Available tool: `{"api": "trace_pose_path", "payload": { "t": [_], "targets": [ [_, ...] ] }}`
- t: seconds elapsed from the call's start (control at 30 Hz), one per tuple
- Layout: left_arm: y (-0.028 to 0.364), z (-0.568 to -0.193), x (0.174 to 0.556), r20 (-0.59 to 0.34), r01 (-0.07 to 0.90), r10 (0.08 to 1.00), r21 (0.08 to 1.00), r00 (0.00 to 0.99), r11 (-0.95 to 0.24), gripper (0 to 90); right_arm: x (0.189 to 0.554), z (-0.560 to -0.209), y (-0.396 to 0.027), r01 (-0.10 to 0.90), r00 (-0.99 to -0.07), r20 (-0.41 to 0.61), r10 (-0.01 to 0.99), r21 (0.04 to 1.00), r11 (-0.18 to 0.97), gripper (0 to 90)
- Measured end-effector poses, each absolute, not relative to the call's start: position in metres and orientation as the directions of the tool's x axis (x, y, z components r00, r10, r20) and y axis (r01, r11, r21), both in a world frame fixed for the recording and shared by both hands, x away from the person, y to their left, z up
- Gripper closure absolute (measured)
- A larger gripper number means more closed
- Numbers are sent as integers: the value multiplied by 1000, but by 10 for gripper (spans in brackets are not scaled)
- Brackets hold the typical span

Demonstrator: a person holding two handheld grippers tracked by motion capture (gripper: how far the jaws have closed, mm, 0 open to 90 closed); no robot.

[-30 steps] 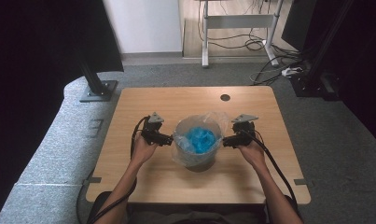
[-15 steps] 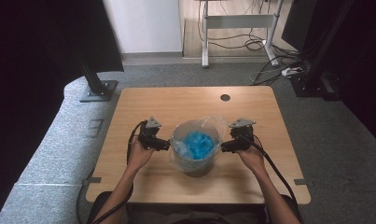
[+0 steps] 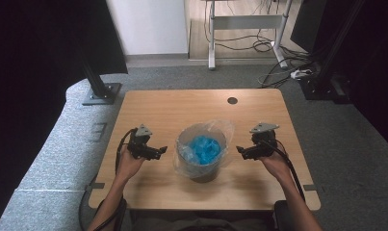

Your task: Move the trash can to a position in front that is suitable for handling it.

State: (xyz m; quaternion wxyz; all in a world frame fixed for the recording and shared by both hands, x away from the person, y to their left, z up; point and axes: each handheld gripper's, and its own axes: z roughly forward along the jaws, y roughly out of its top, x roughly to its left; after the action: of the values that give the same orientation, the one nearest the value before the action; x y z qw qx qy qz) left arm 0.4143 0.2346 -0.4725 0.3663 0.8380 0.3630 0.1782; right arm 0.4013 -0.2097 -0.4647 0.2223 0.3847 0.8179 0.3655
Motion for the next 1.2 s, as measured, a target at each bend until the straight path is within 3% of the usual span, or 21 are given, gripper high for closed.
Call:
{"api": "trace_pose_path", "payload": {
  "t": [0.5,0.97,1.2],
  "targets": [
    [274,-518,393,4,565,780,687,625,-457,0,371,-496,-260,552,-539,-7,842,752,359,11],
    [276,-544,398,-12,621,786,621,618,-479,0,368,-548,-269,630,-471,-3,882,699,339,10],
    [278,-547,397,-17,608,787,645,616,-462,0,368,-557,-275,627,-449,10,893,716,307,0]
  ]
}}
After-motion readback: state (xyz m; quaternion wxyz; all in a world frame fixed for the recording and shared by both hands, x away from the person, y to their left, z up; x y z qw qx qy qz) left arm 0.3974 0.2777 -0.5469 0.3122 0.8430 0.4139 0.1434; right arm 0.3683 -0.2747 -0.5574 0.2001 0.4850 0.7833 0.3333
